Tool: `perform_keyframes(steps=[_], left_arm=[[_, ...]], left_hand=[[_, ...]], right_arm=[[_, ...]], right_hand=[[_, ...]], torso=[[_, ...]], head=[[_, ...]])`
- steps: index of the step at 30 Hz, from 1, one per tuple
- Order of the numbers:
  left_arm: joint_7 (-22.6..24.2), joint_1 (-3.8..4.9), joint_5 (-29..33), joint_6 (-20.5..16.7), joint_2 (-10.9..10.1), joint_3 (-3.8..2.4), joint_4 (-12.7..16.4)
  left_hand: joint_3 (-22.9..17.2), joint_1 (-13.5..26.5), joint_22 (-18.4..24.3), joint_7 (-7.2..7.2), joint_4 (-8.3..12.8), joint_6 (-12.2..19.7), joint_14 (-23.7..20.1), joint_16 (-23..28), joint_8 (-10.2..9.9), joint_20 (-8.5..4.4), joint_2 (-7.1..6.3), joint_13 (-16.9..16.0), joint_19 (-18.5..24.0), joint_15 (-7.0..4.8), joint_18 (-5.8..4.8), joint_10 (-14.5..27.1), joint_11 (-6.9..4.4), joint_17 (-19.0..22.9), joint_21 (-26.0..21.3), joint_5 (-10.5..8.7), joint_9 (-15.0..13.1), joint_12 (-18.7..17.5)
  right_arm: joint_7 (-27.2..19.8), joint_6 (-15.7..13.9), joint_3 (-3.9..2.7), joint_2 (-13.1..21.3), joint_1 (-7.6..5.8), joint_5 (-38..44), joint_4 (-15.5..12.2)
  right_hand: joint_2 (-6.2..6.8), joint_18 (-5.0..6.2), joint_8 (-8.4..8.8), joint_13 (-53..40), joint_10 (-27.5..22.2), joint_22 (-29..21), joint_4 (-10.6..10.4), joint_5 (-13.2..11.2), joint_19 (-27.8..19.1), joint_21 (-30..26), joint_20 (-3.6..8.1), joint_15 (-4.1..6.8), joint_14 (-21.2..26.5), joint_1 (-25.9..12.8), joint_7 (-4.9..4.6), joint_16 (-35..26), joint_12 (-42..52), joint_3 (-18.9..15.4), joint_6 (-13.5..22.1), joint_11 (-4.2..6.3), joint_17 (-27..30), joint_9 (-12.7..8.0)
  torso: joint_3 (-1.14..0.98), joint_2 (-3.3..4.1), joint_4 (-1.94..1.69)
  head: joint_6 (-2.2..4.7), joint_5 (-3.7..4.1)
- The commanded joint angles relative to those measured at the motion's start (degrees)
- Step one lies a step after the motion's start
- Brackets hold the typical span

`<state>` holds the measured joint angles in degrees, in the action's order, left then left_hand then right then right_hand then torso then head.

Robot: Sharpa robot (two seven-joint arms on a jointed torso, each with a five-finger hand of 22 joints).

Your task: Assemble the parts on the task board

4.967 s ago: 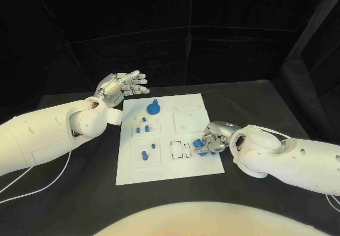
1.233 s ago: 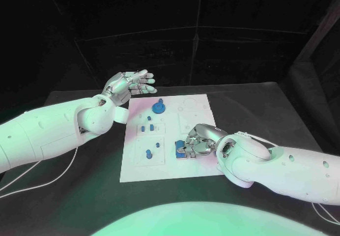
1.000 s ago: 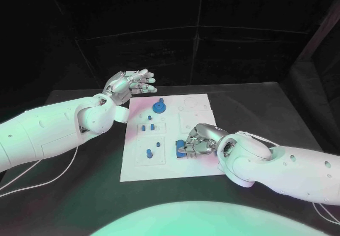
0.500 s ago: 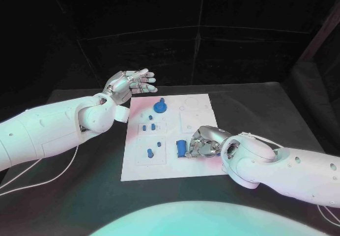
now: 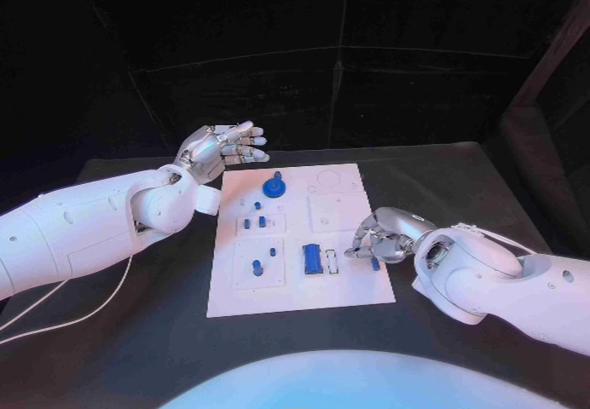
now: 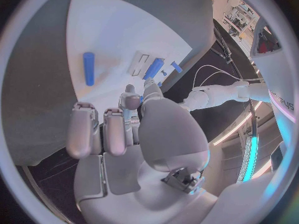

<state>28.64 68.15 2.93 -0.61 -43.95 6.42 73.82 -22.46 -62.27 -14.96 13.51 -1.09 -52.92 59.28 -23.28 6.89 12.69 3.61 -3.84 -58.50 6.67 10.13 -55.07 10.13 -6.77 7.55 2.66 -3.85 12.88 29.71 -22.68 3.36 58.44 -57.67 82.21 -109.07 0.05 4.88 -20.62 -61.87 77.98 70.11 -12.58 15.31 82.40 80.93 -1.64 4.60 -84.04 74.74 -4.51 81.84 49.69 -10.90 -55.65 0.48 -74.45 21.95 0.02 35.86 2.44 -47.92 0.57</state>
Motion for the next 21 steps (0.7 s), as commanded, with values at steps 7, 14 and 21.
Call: perform_keyframes(steps=[7, 14, 21], left_arm=[[0.60, -0.16, -0.05, 0.79, 0.26, -0.04, -0.01], [0.57, -0.34, -0.05, 0.87, 0.39, -0.04, -0.09], [0.48, -0.40, -0.05, 0.94, 0.35, -0.04, -0.13]], left_hand=[[0.26, -0.11, 0.09, 0.18, -0.01, 0.57, -0.10, 0.09, 0.28, 0.27, -0.65, -0.08, -0.11, 0.24, 0.28, 0.51, 0.10, 0.08, -0.27, 0.15, -0.08, 0.37], [0.26, -0.11, 0.09, 0.18, -0.01, 0.57, -0.10, 0.09, 0.28, 0.27, -0.65, -0.08, -0.11, 0.24, 0.28, 0.51, 0.10, 0.08, -0.27, 0.15, -0.08, 0.37], [0.26, -0.11, 0.09, 0.18, -0.01, 0.57, -0.10, 0.09, 0.28, 0.27, -0.65, -0.08, -0.11, 0.24, 0.28, 0.51, 0.10, 0.08, -0.27, 0.15, -0.08, 0.37]], right_arm=[[1.42, -0.92, -0.08, 5.62, -0.81, 2.59, -1.01], [3.20, 2.28, -0.05, 5.99, -0.86, 4.33, 0.43], [3.83, 4.66, 0.01, 3.55, -0.57, 4.30, 2.38]], right_hand=[[-0.29, -1.03, 1.28, -0.12, 0.06, 0.00, -1.09, -0.06, -0.02, -0.33, -0.61, -0.67, -3.14, -0.97, -0.22, -0.35, -0.25, -1.06, 0.42, -0.57, -0.01, -0.65], [0.11, -1.02, 1.66, -0.08, 0.00, 0.01, -1.27, -0.91, -0.04, -0.34, -0.72, -0.72, -3.12, -0.74, -0.22, -0.47, -0.38, -1.66, -0.02, -0.59, 0.13, -0.86], [0.33, -0.96, 1.89, 0.07, -0.14, -0.25, -1.32, -1.33, -0.17, -0.49, -0.76, -0.74, -3.06, -0.49, -0.23, -0.65, -0.66, -1.97, -0.20, -0.60, 0.41, -0.97]], torso=[[-0.19, 0.13, 0.01], [0.12, 0.06, -0.25], [-0.07, 0.11, -0.18]], head=[[0.38, 1.51], [0.36, 2.32], [0.22, 2.16]])
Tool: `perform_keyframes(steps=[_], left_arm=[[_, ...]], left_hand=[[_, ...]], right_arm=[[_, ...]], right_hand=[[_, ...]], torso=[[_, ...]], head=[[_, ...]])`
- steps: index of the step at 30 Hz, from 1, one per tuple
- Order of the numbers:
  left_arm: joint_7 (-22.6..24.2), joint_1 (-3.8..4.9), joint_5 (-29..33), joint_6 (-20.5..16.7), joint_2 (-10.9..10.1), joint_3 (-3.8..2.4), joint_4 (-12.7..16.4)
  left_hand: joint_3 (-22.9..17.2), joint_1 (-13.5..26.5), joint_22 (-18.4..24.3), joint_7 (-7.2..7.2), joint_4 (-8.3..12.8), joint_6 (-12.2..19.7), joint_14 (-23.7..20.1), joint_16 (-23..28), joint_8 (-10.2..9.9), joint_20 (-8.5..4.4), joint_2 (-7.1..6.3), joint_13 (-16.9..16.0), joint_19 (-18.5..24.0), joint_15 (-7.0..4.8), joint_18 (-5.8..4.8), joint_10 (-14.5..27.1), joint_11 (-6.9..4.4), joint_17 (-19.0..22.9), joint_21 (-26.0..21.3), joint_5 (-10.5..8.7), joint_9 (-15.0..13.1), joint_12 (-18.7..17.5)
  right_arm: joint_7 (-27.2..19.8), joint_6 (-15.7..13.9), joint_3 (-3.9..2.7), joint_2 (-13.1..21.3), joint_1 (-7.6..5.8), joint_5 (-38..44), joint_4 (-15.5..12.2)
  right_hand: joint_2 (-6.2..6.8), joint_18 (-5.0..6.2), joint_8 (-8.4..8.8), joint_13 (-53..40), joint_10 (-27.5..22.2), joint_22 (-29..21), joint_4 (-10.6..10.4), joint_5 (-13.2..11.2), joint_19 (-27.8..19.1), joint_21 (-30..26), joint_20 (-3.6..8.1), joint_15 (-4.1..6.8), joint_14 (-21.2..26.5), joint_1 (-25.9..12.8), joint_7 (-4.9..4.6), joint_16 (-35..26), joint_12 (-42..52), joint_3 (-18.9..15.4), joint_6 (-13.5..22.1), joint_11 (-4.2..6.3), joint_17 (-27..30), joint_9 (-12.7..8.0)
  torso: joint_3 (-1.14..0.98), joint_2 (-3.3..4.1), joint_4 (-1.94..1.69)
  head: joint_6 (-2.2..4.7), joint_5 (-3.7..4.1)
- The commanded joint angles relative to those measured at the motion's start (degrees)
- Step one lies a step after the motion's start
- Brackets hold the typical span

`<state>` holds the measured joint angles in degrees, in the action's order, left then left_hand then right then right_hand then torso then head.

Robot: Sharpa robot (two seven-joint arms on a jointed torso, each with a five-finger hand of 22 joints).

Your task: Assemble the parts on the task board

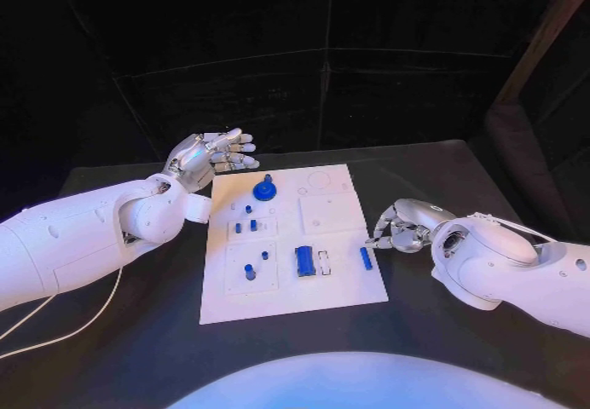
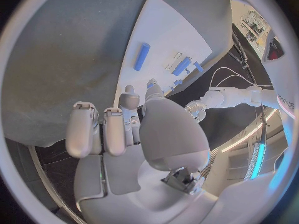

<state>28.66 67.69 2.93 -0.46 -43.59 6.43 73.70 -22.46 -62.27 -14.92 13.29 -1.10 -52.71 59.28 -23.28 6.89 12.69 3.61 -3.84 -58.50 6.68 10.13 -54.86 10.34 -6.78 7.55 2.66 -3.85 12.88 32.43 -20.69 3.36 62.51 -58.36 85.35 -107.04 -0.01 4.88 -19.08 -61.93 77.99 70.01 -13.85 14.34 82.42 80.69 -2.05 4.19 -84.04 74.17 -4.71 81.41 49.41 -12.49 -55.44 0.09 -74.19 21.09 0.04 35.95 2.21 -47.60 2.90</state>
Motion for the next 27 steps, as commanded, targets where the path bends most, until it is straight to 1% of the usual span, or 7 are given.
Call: perform_keyframes(steps=[1, 3, 5, 8, 14, 19, 27], left_arm=[[0.45, 0.07, -0.05, 0.78, -0.02, -0.05, -0.02], [0.43, 0.05, -0.05, 0.79, -0.04, -0.05, -0.02], [0.42, 0.04, -0.05, 0.83, -0.04, -0.05, -0.01], [0.40, 0.03, -0.05, 0.88, -0.03, -0.05, 0.03], [0.41, 0.03, -0.05, 0.86, -0.09, -0.05, 0.01], [0.42, 0.02, -0.05, 0.90, -0.12, -0.05, 0.01], [0.47, 0.02, -0.05, 1.00, -0.23, -0.06, 0.04]], left_hand=[[0.26, -0.11, 0.05, 0.40, -0.01, 0.36, -0.10, 0.09, 0.28, 0.27, -0.65, -0.08, -0.11, 0.24, 0.28, 0.30, -0.11, 0.08, -0.27, 0.15, -0.08, 0.37], [0.26, -0.11, 0.05, 0.40, -0.01, 0.36, -0.10, 0.09, 0.28, 0.27, -0.65, -0.08, -0.11, 0.24, 0.28, 0.30, -0.11, 0.08, -0.27, 0.15, -0.08, 0.37], [0.26, -0.11, 0.05, 0.40, -0.01, 0.36, -0.10, 0.09, 0.28, 0.27, -0.65, -0.08, -0.11, 0.24, 0.28, 0.30, -0.11, 0.08, -0.27, 0.15, -0.08, 0.37], [0.26, -0.11, 0.05, 0.40, -0.01, 0.36, -0.10, 0.09, 0.28, 0.27, -0.65, -0.08, -0.11, 0.24, 0.28, 0.30, -0.11, 0.08, -0.27, 0.15, -0.08, 0.37], [0.26, -0.11, 0.05, 0.40, -0.01, 0.36, -0.10, 0.09, 0.28, 0.27, -0.65, -0.08, -0.11, 0.24, 0.28, 0.30, -0.11, 0.08, -0.27, 0.15, -0.08, 0.37], [0.29, -0.14, 0.11, 0.41, 0.04, 0.38, -0.12, 0.08, 0.32, 0.27, -0.68, -0.08, -0.12, 0.24, 0.28, 0.36, -0.10, 0.08, -0.29, 0.15, -0.08, 0.44], [0.29, -0.14, 0.11, 0.41, 0.04, 0.38, -0.12, 0.08, 0.32, 0.27, -0.68, -0.08, -0.12, 0.24, 0.28, 0.36, -0.10, 0.08, -0.29, 0.15, -0.08, 0.44]], right_arm=[[1.14, 2.70, 0.01, -0.76, 0.16, 1.15, 0.48], [1.24, 2.74, 0.02, -1.18, 0.23, 1.13, 0.74], [1.44, 2.95, 0.02, -1.62, 0.28, 1.12, 1.05], [1.80, 3.66, 0.02, -2.08, 0.32, 1.11, 1.40], [2.48, 5.67, 0.03, -2.70, 0.40, 1.10, 1.73], [2.93, 7.90, 0.03, -3.23, 0.58, 1.13, 1.70], [3.73, 11.16, 0.04, -3.81, 0.75, 1.54, 1.88]], right_hand=[[0.46, -0.94, 0.49, 0.21, -0.25, -0.25, -0.03, -0.40, -0.23, -0.31, -0.36, -0.35, -3.04, 0.21, -0.06, -0.27, -0.54, -0.45, -0.31, -0.24, 0.21, -0.16], [0.52, -0.92, 0.71, 0.24, -0.34, -0.33, 0.00, -0.43, -0.28, -0.36, -0.38, -0.38, -3.02, 0.41, -0.14, -0.34, -0.62, -0.53, -0.12, -0.30, 0.29, -0.26], [0.55, -0.92, 0.86, 0.26, -0.40, -0.36, 0.04, -0.44, -0.30, -0.38, -0.40, -0.41, -3.01, 0.59, -0.19, -0.37, -0.69, -0.59, -0.01, -0.34, 0.31, -0.32], [0.53, -0.93, 0.91, 0.25, -0.44, -0.31, 0.10, -0.42, -0.29, -0.36, -0.42, -0.43, -3.00, 0.78, -0.20, -0.39, -0.70, -0.59, -0.04, -0.35, 0.33, -0.33], [0.39, -0.91, 0.98, 0.24, -0.53, -0.38, 0.34, -0.22, -0.34, -0.42, -0.46, -0.45, -2.99, 1.50, -0.18, -0.43, -0.74, -0.58, -0.32, -0.35, 0.32, -0.36], [0.42, -0.92, 0.97, 0.26, -0.56, -0.34, 0.39, -0.19, -0.33, -0.41, -0.47, -0.45, -2.98, 1.62, -0.17, -0.47, -0.78, -0.62, -0.41, -0.34, 0.37, -0.35], [0.53, -0.90, 0.95, 0.34, -0.69, -0.44, 0.35, -0.68, -0.39, -0.47, -0.49, -0.45, -2.94, 1.69, -0.14, -0.61, -0.97, -0.89, -0.77, -0.34, 0.57, -0.34]], torso=[[-0.05, 0.01, 0.08], [-0.06, 0.02, 0.12], [0.05, -0.01, 0.01], [0.10, -0.03, -0.10], [0.04, -0.01, -0.05], [0.06, -0.03, 0.00], [0.09, -0.02, -0.03]], head=[[-0.08, -0.17], [-0.06, -0.16], [-0.08, -0.07], [-0.14, 0.09], [-0.27, 0.01], [-0.35, 0.03], [-0.47, 0.20]])
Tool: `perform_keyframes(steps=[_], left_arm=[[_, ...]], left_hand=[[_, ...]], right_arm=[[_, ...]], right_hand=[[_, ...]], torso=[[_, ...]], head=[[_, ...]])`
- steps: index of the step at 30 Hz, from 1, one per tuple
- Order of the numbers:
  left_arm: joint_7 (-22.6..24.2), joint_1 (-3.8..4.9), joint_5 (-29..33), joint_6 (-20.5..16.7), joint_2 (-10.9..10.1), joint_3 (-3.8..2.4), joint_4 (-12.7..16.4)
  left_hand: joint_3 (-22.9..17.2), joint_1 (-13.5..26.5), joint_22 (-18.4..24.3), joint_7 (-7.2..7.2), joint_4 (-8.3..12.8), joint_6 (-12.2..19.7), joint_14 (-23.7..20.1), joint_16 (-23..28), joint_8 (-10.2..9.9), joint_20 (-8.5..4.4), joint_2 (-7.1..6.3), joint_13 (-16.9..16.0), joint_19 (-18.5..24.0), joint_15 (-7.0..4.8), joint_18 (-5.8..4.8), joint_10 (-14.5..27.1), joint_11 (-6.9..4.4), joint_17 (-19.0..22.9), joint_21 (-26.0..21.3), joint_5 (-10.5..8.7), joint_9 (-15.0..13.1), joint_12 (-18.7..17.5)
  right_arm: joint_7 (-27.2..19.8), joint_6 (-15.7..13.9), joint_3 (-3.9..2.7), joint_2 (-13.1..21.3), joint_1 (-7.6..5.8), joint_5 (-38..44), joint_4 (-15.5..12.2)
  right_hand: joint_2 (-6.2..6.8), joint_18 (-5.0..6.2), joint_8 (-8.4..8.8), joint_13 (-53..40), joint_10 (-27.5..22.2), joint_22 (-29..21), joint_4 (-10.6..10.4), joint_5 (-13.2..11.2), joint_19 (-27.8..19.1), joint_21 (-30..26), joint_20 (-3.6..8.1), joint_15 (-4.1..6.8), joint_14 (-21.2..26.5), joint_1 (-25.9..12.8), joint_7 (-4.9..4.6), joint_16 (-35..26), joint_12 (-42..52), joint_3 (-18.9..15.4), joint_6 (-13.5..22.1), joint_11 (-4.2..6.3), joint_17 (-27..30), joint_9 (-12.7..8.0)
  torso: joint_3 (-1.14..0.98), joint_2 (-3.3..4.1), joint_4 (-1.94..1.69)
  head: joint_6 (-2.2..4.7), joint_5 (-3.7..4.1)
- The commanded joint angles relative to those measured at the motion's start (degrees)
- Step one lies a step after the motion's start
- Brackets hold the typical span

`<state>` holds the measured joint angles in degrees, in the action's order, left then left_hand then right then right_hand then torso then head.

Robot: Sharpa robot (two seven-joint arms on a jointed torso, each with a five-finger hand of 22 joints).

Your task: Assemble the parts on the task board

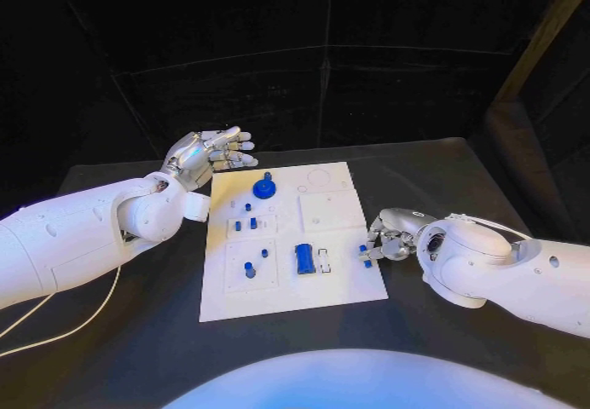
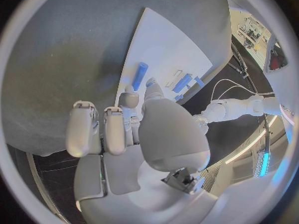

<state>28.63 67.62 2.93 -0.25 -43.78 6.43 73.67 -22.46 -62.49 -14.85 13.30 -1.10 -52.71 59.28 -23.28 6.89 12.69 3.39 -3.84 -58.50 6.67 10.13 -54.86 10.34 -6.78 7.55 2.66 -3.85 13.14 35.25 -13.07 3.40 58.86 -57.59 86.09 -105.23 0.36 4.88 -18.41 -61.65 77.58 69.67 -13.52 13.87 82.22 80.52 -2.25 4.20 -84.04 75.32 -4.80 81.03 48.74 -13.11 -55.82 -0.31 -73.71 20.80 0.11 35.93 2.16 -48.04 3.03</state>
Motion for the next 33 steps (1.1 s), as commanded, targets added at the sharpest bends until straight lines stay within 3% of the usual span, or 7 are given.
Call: perform_keyframes(steps=[1, 10, 12, 15, 24, 28, 33], left_arm=[[0.50, 0.08, -0.05, 0.79, -0.05, -0.06, 0.08], [0.53, 0.08, -0.05, 0.81, -0.16, -0.06, 0.13], [0.55, 0.08, -0.05, 0.82, -0.19, -0.06, 0.16], [0.55, 0.08, -0.05, 0.84, -0.25, -0.06, 0.21], [0.57, 0.08, -0.05, 0.97, -0.26, -0.06, 0.19], [0.58, 0.08, -0.05, 1.04, -0.22, -0.06, 0.17], [0.58, 0.08, -0.05, 1.09, -0.15, -0.06, 0.13]], left_hand=[[0.29, 0.08, 0.05, 0.40, 0.04, 0.39, -0.12, 0.08, 0.31, 0.27, -0.46, -0.08, -0.12, 0.24, 0.28, 0.36, -0.10, 0.08, -0.29, 0.15, -0.08, 0.18], [0.29, 0.08, 0.05, 0.40, 0.04, 0.39, -0.12, 0.08, 0.31, 0.27, -0.46, -0.08, -0.12, 0.24, 0.28, 0.36, -0.10, 0.08, -0.29, 0.15, -0.08, 0.18], [0.29, 0.08, 0.05, 0.40, 0.04, 0.39, -0.12, 0.08, 0.31, 0.27, -0.46, -0.08, -0.12, 0.24, 0.28, 0.36, -0.10, 0.08, -0.29, 0.15, -0.08, 0.18], [0.29, 0.04, 0.11, 0.40, 0.07, 0.40, -0.14, 0.07, 0.35, 0.27, -0.45, -0.09, -0.14, 0.24, 0.28, 0.41, -0.10, 0.08, -0.31, 0.16, -0.08, 0.24], [0.29, 0.04, 0.11, 0.40, 0.07, 0.40, -0.14, 0.07, 0.35, 0.27, -0.45, -0.09, -0.14, 0.24, 0.28, 0.41, -0.10, 0.08, -0.31, 0.16, -0.08, 0.24], [0.29, 0.04, 0.11, 0.40, 0.07, 0.40, -0.14, 0.07, 0.35, 0.27, -0.45, -0.09, -0.14, 0.24, 0.28, 0.41, -0.10, 0.08, -0.31, 0.16, -0.08, 0.24], [0.29, 0.04, 0.11, 0.40, 0.07, 0.40, -0.14, 0.07, 0.35, 0.27, -0.45, -0.09, -0.14, 0.24, 0.28, 0.41, -0.10, 0.08, -0.31, 0.16, -0.08, 0.24]], right_arm=[[1.01, 3.80, 0.01, -0.20, -0.01, 0.93, 0.12], [1.94, 5.81, 0.02, -0.96, 0.08, 2.21, 0.57], [2.51, 5.78, 0.02, -1.26, 0.22, 3.38, 0.63], [3.34, 5.88, 0.02, -1.92, 0.55, 5.41, 0.85], [4.74, 6.47, 0.03, -2.89, 0.76, 7.14, 1.15], [5.14, 6.07, 0.03, -3.18, 0.79, 7.29, 1.11], [6.13, 3.61, 0.04, -3.12, 0.80, 6.70, 0.73]], right_hand=[[0.14, -0.90, 0.28, 0.08, -0.30, -0.09, 0.03, -0.21, -0.19, -0.31, -0.30, -0.46, -2.94, 0.58, -0.04, -0.25, -0.31, -0.27, -0.42, 0.07, 0.10, -0.04], [-0.27, -0.88, 0.49, 0.15, -0.55, -0.16, 0.58, 0.29, -0.26, -0.39, -0.29, -0.43, -2.91, 1.84, -0.03, -0.38, -0.54, -0.14, -0.67, 0.10, 0.19, -0.10], [-0.79, -0.86, 0.70, 0.22, -0.73, -0.25, 1.84, 0.44, -0.33, -0.46, -0.24, -0.36, -2.90, 4.09, -0.04, -0.45, -0.72, 0.54, -0.75, 0.16, 0.23, -0.17], [-1.61, -0.85, 1.03, 0.41, -0.95, -0.32, 3.35, -1.43, -0.39, -0.54, -0.18, -0.33, -2.90, 6.64, -0.06, -0.52, -1.08, 1.56, -0.98, 0.20, 0.22, -0.31], [-3.13, -0.85, 1.89, 0.81, -1.27, -0.30, 4.70, -0.42, -0.39, -0.58, -0.12, -0.26, -2.91, 9.06, -0.03, -0.63, -1.74, 3.54, -1.26, 0.28, 0.19, -0.76], [-3.50, -0.85, 2.25, 0.96, -1.36, -0.30, 4.73, 0.66, -0.39, -0.59, -0.10, -0.25, -2.92, 9.33, -0.02, -0.66, -1.99, 4.29, -1.40, 0.31, 0.18, -0.98], [-4.60, -0.92, 2.57, 0.69, -0.83, 0.09, 3.29, 1.38, -0.18, -0.40, -0.10, -0.22, -3.01, 7.81, 0.15, -0.49, -1.49, 5.23, -2.04, 0.38, -0.17, -1.20]], torso=[[0.02, -0.01, 0.00], [-0.02, -0.02, -0.03], [-0.01, -0.03, 0.00], [0.02, -0.03, 0.06], [0.01, -0.06, -0.07], [-0.02, -0.06, -0.04], [0.00, -0.01, -0.17]], head=[[-0.03, 0.06], [-0.13, -0.11], [-0.01, -0.21], [0.03, -0.27], [0.20, -0.18], [0.25, -0.27], [0.34, -0.25]])
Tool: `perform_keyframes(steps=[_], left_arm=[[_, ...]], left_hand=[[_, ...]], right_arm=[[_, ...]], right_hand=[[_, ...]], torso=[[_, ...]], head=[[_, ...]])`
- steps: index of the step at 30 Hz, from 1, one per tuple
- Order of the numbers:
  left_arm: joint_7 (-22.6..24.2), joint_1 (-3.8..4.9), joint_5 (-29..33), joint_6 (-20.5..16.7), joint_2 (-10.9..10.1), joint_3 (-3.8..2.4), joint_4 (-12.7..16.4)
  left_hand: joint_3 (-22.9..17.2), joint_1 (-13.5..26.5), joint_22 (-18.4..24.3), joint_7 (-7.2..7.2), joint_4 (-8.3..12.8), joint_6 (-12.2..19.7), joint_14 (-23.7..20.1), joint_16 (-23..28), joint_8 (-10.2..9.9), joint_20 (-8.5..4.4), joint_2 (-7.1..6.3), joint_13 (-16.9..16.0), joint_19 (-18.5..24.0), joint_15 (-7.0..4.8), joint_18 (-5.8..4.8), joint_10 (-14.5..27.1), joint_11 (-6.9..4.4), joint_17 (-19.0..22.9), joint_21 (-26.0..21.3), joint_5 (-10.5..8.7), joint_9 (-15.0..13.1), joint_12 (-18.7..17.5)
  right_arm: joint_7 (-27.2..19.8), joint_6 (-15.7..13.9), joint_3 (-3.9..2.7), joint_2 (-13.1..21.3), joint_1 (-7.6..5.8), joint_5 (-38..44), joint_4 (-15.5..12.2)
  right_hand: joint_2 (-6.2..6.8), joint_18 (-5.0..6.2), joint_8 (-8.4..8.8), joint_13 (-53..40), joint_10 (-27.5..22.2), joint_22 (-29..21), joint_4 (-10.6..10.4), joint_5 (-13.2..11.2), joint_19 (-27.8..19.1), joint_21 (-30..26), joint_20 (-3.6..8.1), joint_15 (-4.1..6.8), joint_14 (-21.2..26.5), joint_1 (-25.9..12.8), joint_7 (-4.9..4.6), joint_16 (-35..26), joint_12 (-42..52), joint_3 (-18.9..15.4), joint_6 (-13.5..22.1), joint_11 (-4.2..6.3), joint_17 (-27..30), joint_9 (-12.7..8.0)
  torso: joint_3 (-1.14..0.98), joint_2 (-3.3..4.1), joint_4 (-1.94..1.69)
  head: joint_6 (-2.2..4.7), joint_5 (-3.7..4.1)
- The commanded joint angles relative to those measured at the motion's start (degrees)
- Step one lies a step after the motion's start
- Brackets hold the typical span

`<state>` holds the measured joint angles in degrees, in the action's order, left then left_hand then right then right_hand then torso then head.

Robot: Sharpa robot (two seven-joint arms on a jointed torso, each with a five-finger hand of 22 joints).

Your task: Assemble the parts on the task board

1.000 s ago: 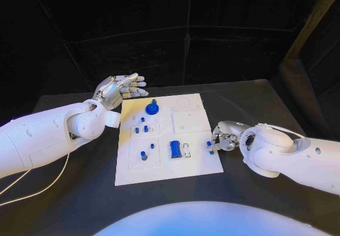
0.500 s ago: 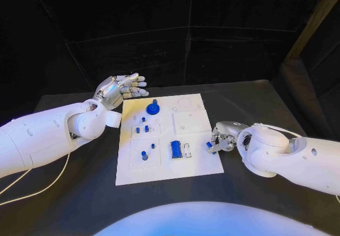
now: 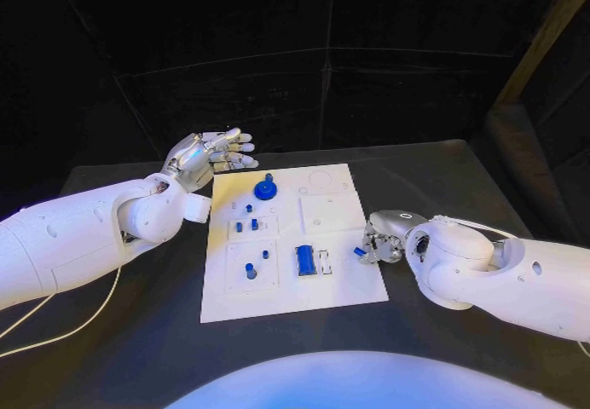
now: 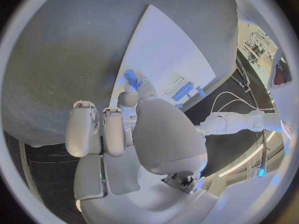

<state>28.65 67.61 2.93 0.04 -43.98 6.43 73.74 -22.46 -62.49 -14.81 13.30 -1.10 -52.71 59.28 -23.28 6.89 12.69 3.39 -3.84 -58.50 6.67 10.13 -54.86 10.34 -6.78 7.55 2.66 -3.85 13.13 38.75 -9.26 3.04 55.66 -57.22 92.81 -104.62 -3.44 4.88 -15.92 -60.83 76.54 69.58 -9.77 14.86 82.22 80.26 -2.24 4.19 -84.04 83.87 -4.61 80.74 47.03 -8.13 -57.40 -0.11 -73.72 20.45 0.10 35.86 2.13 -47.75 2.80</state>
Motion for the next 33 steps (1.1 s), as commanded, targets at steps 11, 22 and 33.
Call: perform_keyframes(steps=[11, 22, 33], left_arm=[[0.54, 0.09, -0.05, 0.87, 0.22, -0.05, -0.03], [0.62, 0.09, -0.05, 0.90, 0.06, -0.05, 0.20], [0.66, 0.11, -0.05, 0.78, -0.09, -0.06, 0.38]], left_hand=[[0.30, -0.02, 0.11, 0.41, 0.13, 0.43, -0.14, 0.06, 0.38, 0.28, -0.46, -0.09, -0.16, 0.25, 0.28, 0.46, -0.10, 0.08, -0.32, 0.16, -0.08, 0.30], [0.28, -0.09, 0.14, 0.40, 0.18, 0.45, -0.14, 0.05, 0.39, 0.27, -0.46, -0.09, -0.17, 0.24, 0.29, 0.48, -0.10, 0.07, -0.32, 0.16, -0.08, 0.33], [0.29, -0.13, 0.16, 0.40, 0.24, 0.46, -0.14, 0.04, 0.41, 0.27, -0.51, -0.09, -0.18, 0.24, 0.29, 0.50, -0.10, 0.07, -0.33, 0.16, -0.08, 0.36]], right_arm=[[1.20, -9.58, 0.37, 0.59, 0.39, -10.34, -2.13], [-0.88, -15.84, 0.36, -0.98, 0.39, -18.94, -3.28], [-0.97, -14.77, 0.36, -3.18, 0.39, -22.11, -2.25]], right_hand=[[-0.99, -0.99, 0.99, -0.50, 0.56, 0.62, -0.82, 1.37, 0.07, 0.09, 0.24, 0.10, -3.19, 0.11, 0.27, 0.21, 0.68, 4.28, -1.02, 0.49, -0.95, -1.33], [0.07, -1.04, 1.44, -0.84, 0.93, 0.91, -1.37, 1.40, 0.23, 0.25, 0.27, 0.09, -3.31, -0.54, 0.19, 0.51, 1.18, 6.00, -1.24, 0.44, -1.46, -1.55], [1.21, -1.06, 1.84, -1.03, 1.20, 1.02, -2.65, 0.72, 0.29, 0.30, 0.20, 0.02, -3.35, -2.24, 0.14, 0.63, 1.42, 7.60, -1.61, 0.38, -1.70, -1.75]], torso=[[0.06, 0.06, -0.05], [0.09, 0.07, 0.04], [0.05, 0.07, 0.03]], head=[[0.15, -0.28], [-0.24, -0.50], [-0.33, -0.71]])
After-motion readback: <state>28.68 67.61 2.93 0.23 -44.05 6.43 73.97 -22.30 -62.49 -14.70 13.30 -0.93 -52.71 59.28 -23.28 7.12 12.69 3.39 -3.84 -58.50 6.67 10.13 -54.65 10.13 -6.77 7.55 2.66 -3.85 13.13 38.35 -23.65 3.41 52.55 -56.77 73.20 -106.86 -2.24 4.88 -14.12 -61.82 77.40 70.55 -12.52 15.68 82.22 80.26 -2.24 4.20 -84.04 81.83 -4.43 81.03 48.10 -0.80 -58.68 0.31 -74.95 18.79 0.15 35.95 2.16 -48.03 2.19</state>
